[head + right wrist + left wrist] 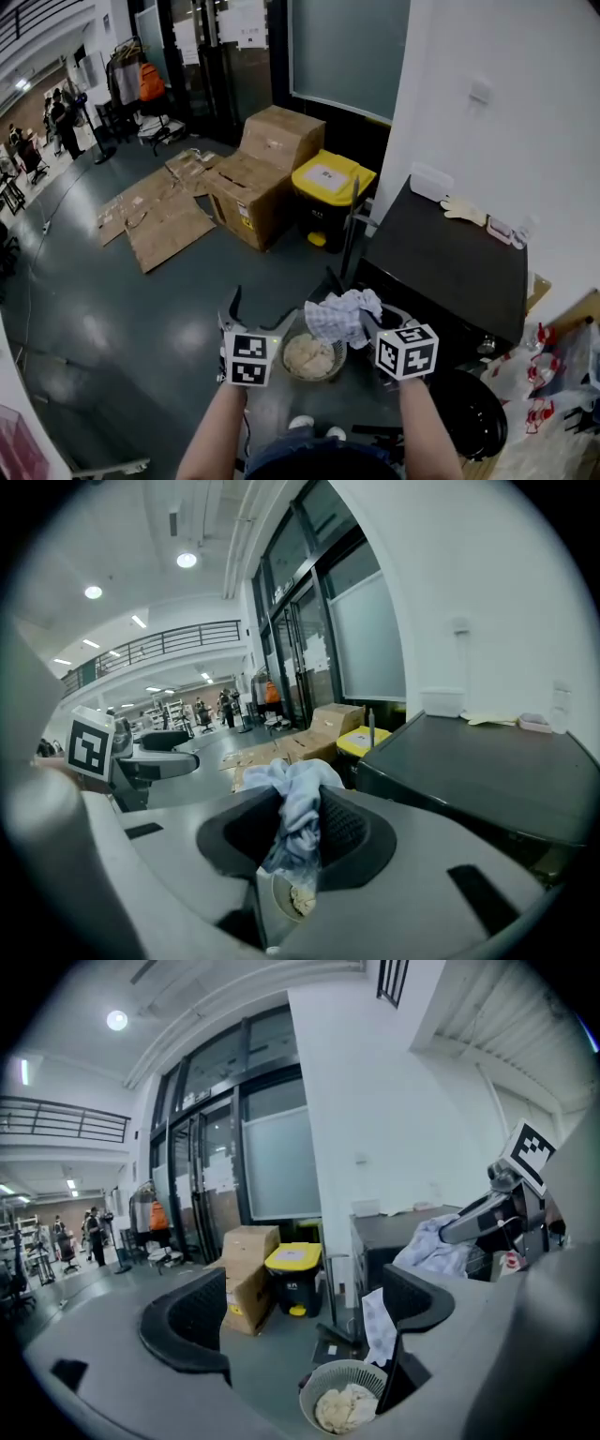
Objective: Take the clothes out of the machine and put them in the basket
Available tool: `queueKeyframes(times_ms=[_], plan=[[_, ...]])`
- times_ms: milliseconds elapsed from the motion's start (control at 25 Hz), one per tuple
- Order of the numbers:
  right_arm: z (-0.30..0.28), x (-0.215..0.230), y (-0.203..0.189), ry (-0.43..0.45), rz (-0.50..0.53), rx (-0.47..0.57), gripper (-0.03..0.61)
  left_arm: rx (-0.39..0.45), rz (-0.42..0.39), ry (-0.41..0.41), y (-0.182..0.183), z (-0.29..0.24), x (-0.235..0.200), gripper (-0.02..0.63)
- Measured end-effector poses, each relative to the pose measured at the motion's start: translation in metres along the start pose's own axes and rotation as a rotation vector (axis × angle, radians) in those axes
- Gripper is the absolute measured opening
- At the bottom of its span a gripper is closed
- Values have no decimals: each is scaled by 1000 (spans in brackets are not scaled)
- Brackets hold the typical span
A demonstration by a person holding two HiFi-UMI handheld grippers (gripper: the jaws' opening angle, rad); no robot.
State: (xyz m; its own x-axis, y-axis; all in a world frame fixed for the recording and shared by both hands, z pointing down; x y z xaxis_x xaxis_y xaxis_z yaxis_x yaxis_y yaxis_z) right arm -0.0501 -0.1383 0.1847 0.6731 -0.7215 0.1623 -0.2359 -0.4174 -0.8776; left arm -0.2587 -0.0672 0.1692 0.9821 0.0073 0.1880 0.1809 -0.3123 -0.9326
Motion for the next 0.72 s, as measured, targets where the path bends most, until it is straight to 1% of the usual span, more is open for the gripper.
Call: queueKeyframes(times_ms=[120, 200, 240, 280, 320, 480, 600, 720], plan=[[-23, -17, 4, 33, 12, -7, 98, -16, 18, 46, -11, 11, -19, 523], [-40, -24, 4, 31, 25, -11, 109, -25, 29, 71, -17, 18, -29, 523], [-49, -26, 2, 26, 36, -22, 146, -29, 33, 81, -19, 21, -33, 523], [-58, -28, 0, 23, 48, -39, 236, -32, 37, 90, -21, 23, -36, 523], [-64, -30, -2, 24, 63, -55, 303, -34, 40, 97, -22, 24, -38, 523], [-73, -43, -4, 57, 108, -83, 305, -42, 41, 107, -25, 28, -42, 523], [-73, -46, -12, 75, 104, -101, 305, -41, 40, 104, -26, 28, -40, 523], [-70, -42, -17, 72, 99, -113, 305, -40, 32, 90, -23, 23, -36, 523]])
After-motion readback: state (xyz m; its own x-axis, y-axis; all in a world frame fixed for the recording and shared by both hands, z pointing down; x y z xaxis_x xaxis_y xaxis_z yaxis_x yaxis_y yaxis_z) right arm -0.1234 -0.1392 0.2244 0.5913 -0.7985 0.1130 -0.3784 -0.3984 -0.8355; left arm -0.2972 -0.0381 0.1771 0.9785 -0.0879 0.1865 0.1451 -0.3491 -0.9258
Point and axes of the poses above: the fingertips, and each gripper's own axes: z backward along the fingers, x to its right, y out of its top, the point moved 2 cm from there along z, backward along the fingers, and after that the axes turned 2 degrees about -z, right-handed, at the moved point
